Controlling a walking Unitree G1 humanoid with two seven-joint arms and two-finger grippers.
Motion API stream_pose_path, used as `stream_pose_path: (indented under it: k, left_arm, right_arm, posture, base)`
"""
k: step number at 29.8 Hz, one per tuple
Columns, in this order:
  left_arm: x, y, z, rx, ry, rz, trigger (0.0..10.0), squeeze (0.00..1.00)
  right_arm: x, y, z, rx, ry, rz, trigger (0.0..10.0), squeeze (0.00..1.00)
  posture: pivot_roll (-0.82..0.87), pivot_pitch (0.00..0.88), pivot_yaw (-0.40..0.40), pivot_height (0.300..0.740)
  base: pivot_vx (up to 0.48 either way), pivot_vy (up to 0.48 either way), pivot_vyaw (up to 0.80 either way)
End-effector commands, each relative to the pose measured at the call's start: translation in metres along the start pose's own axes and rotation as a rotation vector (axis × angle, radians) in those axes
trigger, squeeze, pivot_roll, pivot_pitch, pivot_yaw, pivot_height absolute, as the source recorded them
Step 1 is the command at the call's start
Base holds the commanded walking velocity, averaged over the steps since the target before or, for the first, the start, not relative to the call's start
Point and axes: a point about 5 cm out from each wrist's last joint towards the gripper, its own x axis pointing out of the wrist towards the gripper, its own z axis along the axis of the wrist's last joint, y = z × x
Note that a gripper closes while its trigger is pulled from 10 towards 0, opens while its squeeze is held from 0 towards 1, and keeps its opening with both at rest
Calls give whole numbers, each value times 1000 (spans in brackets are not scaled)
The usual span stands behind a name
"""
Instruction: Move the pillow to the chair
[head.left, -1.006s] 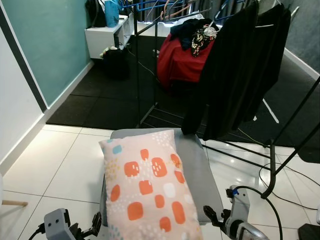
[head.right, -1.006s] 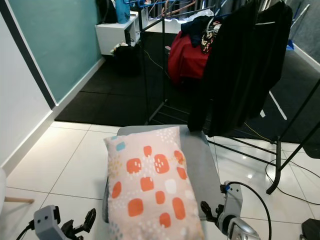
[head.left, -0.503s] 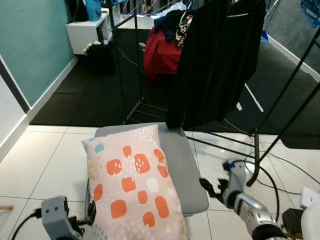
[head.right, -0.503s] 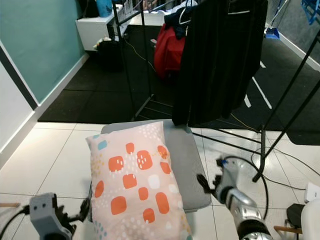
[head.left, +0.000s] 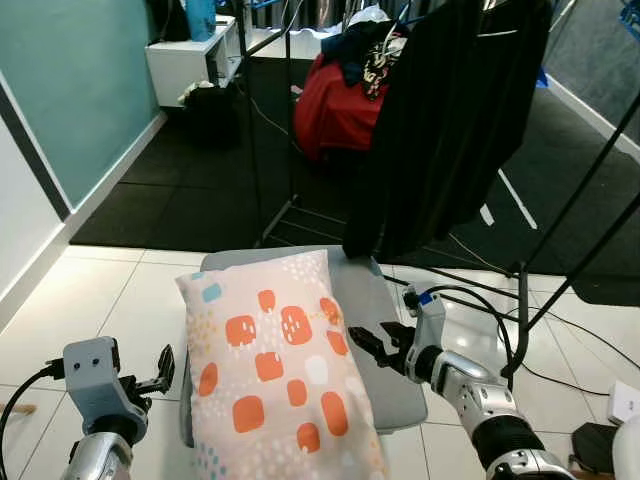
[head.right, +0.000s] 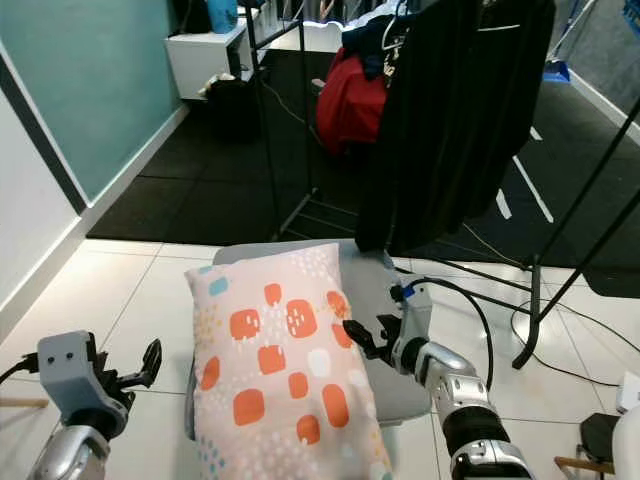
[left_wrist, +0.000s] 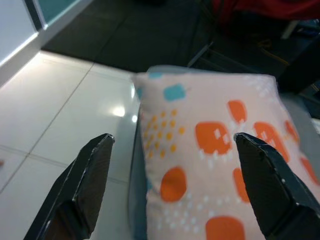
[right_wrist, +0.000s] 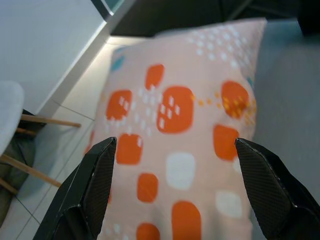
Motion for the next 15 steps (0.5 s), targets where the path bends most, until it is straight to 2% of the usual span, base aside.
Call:
stream_pose_path:
  k: [1, 2, 3, 4, 6, 7, 8, 10, 11, 12, 13, 14, 15]
  left_arm:
    - [-1, -6, 6, 55, -9, -26, 10000, 0]
    - [-1, -6, 6, 55, -9, -26, 10000, 0]
    - [2, -38, 20, 193, -54, -189, 10000, 0]
    - [2, -51, 25, 238, -71, -259, 10000, 0]
    - [2, -51, 25, 238, -71, -259, 10000, 0]
    - [3, -66, 33, 343, -106, -330, 10000, 0]
    - [3, -66, 33, 343, -106, -330, 10000, 0]
    - [6, -102, 50, 579, -220, -445, 10000, 0]
    - [6, -102, 50, 579, -220, -445, 10000, 0]
    - [5, -121, 54, 712, -276, -513, 10000, 0]
    - [4, -133, 55, 789, -308, -554, 10000, 0]
    - [2, -144, 52, 821, -327, -602, 10000, 0]
    - [2, -144, 52, 821, -327, -602, 10000, 0]
  right_arm:
    - [0, 4, -4, 4, 16, 7, 10000, 0]
    - [0, 4, -4, 4, 16, 7, 10000, 0]
    - [-2, -1, -10, -10, 39, -40, 10000, 0]
    - [-4, -5, -14, -11, 51, -69, 10000, 0]
    - [-4, -5, -14, -11, 51, -69, 10000, 0]
    - [-8, -13, -21, -16, 78, -117, 10000, 0]
    - [-8, -13, -21, -16, 78, -117, 10000, 0]
    - [-27, -34, -40, -9, 142, -238, 10000, 0]
    - [-27, -34, -40, -9, 142, -238, 10000, 0]
    - [-38, -43, -52, 0, 176, -292, 10000, 0]
    - [-46, -48, -59, 7, 195, -321, 10000, 0]
    - [-52, -51, -67, 20, 215, -338, 10000, 0]
    - [-52, -51, -67, 20, 215, -338, 10000, 0]
  posture:
    - [-76, 61, -27, 740]
    - [-76, 61, -27, 740]
    - [-75, 54, -38, 740]
    - [-75, 54, -38, 740]
    - [-75, 54, -38, 740]
    - [-84, 50, -39, 740]
    - [-84, 50, -39, 740]
    - [-100, 40, -38, 740]
    - [-100, 40, -38, 740]
    - [-106, 46, -36, 740]
    - [-106, 46, -36, 740]
    - [-111, 50, -29, 740]
    - [-111, 50, -29, 740]
  base:
    - [0, 0, 0]
    - [0, 0, 0]
    - [0, 0, 0]
    - [0, 0, 0]
    - [0, 0, 0]
    - [0, 0, 0]
    - [0, 0, 0]
    - [0, 0, 0]
    - [0, 0, 0]
    - [0, 0, 0]
    - [0, 0, 0]
    - [0, 0, 0]
    - [0, 0, 0]
